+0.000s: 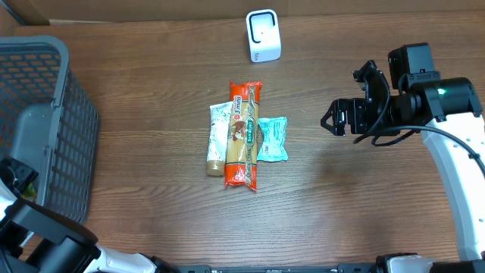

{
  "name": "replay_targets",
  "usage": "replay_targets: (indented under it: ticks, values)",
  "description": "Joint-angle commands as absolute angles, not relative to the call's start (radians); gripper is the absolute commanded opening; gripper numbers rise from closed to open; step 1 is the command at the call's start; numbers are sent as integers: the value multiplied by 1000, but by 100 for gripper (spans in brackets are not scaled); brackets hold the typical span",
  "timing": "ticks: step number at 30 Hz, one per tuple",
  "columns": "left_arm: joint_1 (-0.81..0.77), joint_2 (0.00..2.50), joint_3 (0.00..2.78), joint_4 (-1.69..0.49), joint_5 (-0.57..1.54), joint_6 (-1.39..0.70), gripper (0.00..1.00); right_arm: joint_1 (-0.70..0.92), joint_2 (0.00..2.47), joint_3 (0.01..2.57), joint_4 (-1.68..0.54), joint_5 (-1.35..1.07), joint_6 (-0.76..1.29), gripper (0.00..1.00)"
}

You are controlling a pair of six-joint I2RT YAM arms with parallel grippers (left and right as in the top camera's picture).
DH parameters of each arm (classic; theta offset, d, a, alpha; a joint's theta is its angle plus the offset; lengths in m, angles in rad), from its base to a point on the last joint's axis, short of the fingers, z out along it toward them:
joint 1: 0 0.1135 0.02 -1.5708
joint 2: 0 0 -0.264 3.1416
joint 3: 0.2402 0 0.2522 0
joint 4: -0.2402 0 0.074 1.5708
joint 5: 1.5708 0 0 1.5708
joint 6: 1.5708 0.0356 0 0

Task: Scan the item barcode
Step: 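Grasp the green tea bottle in the basket with the left gripper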

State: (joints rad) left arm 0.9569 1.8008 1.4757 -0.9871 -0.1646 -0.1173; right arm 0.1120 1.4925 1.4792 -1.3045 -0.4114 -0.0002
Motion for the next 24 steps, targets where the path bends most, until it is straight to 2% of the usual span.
replay_targets:
  ticks: [1,4,7,10,15,17,18,20,21,24]
  values:
    - [964,1792,1430,-915,-114,64,64,118,1488,1498,-1309,-401,-9,100]
    - [967,1792,1400,-854,-115,122,65,118,1488,1498,-1312,-402,-9,100]
    - [977,1794,1351,-768,-121,139,73,118,1488,1498,-1312,-402,-8,100]
    - [992,1806,1306,-698,-122,139,77,118,1488,1498,-1312,-402,-8,100]
    - [1010,1844,1257,-618,-120,142,76,118,1488,1498,-1316,-402,-8,100]
    - [1010,1859,1257,-607,-97,142,65,118,1488,1498,-1315,-402,-8,100]
    - [1010,1863,1257,-604,-81,142,52,118,1488,1498,-1314,-402,-8,100]
    - [1008,1864,1257,-599,-51,142,16,118,1488,1498,-1314,-402,-8,100]
    - [1008,1864,1257,-598,-47,139,4,118,1488,1498,-1314,-402,-8,100]
    - [1007,1863,1258,-606,-41,120,4,118,1488,1498,-1315,-402,-8,100]
